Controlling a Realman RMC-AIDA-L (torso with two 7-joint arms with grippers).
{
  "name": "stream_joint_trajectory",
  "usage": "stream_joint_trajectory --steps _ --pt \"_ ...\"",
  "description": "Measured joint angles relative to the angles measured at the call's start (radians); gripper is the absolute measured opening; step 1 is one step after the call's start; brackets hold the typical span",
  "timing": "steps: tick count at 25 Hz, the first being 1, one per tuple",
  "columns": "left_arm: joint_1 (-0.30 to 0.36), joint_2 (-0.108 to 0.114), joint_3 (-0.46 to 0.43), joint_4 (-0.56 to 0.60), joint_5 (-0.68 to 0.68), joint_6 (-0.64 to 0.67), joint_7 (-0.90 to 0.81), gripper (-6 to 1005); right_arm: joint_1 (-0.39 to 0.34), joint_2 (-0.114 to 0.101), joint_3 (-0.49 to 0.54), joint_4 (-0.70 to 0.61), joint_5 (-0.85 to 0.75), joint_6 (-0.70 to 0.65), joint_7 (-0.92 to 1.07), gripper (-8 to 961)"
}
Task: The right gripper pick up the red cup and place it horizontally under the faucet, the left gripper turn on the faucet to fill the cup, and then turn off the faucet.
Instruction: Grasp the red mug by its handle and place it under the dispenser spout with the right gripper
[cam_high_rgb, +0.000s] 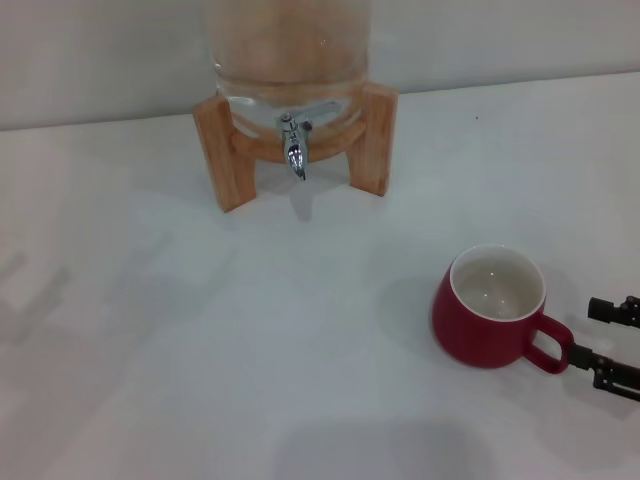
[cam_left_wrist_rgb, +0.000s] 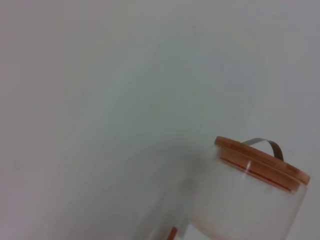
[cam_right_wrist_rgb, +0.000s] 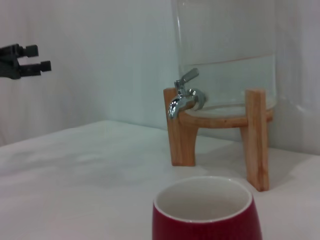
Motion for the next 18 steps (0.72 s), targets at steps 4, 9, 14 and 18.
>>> stream_joint_trajectory --steps 4,9,14,18 --pt "-0.002 0.0 -0.003 0.001 -0.001 -0.001 -0.01 832 0.004 0.0 0.013 0.059 0.0 -0.016 -0.078 658" --pt "-0.008 0.001 -0.004 0.001 -0.002 -0.001 -0.016 828 0.003 0.0 0.016 0.092 -0.001 -0.018 -0.121 658" --pt "-0.016 0.001 -0.003 0.001 -0.002 -0.001 -0.017 827 0.004 0.0 0.016 0.126 -0.002 -0.018 -0.159 659" --pt "-0.021 0.002 -0.002 0.001 -0.001 -0.001 -0.024 827 0.017 0.0 0.016 0.158 0.0 -0.029 -0.189 659"
